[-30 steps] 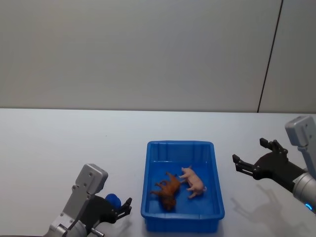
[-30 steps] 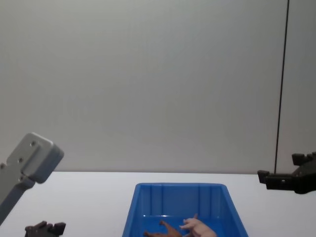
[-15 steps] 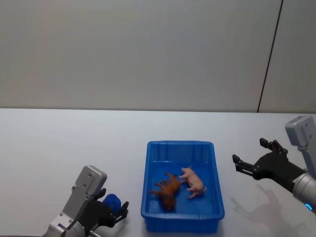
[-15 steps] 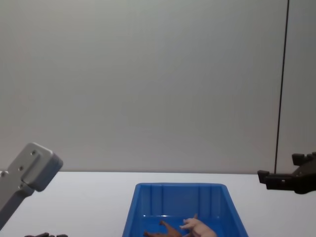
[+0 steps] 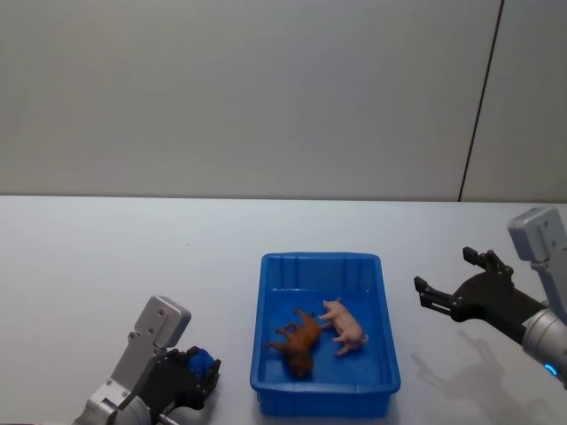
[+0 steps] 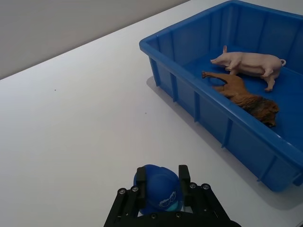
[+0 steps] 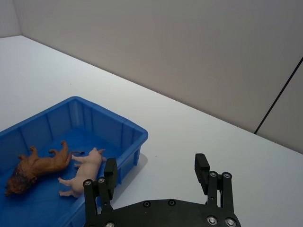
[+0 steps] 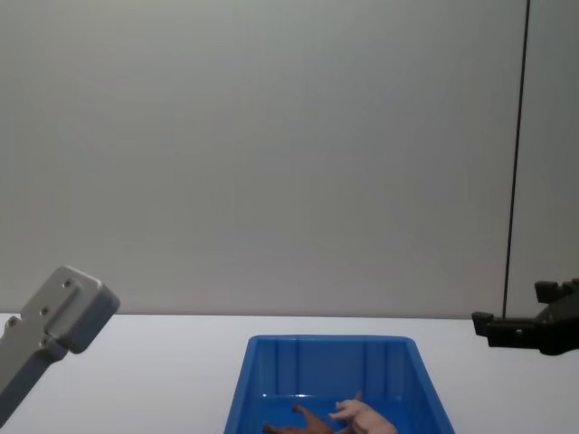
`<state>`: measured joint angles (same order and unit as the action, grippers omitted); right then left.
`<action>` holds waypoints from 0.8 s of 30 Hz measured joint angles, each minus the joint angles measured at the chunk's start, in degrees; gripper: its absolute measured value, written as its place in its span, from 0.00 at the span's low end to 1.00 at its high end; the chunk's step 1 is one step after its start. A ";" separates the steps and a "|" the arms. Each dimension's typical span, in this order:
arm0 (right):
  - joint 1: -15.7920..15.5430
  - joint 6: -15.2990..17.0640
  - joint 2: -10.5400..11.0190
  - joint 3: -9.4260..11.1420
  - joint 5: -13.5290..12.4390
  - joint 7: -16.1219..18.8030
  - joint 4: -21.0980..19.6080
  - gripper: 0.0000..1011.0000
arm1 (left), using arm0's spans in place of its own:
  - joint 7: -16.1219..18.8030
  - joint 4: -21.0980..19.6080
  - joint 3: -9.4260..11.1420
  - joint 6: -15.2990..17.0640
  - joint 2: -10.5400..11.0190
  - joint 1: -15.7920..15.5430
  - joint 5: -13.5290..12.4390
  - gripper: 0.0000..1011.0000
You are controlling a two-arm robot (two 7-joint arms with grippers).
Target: Pick up the two dolls from the table and place them into the box.
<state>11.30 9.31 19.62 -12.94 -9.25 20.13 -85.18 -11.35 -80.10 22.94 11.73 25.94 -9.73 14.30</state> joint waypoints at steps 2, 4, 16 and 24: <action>0.00 0.00 0.00 0.00 0.00 0.00 0.00 0.99 | -0.11 0.06 -0.03 0.09 -0.05 -0.06 -0.05 0.38; 0.00 0.00 0.00 0.00 0.00 0.00 0.00 0.99 | -0.23 0.10 -0.07 0.26 -0.09 -0.15 -0.14 0.36; 0.00 0.00 0.00 0.00 0.00 0.00 0.00 0.99 | -0.74 -0.69 -0.53 0.69 -0.28 -1.12 -1.35 0.29; 0.00 0.00 0.00 0.00 0.00 0.00 0.00 0.99 | -1.89 -2.19 -1.02 -0.25 -0.92 -3.20 -3.60 0.24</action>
<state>11.30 9.31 19.62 -12.94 -9.25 20.13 -85.18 -13.24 -82.29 21.93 11.48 25.02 -12.93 10.70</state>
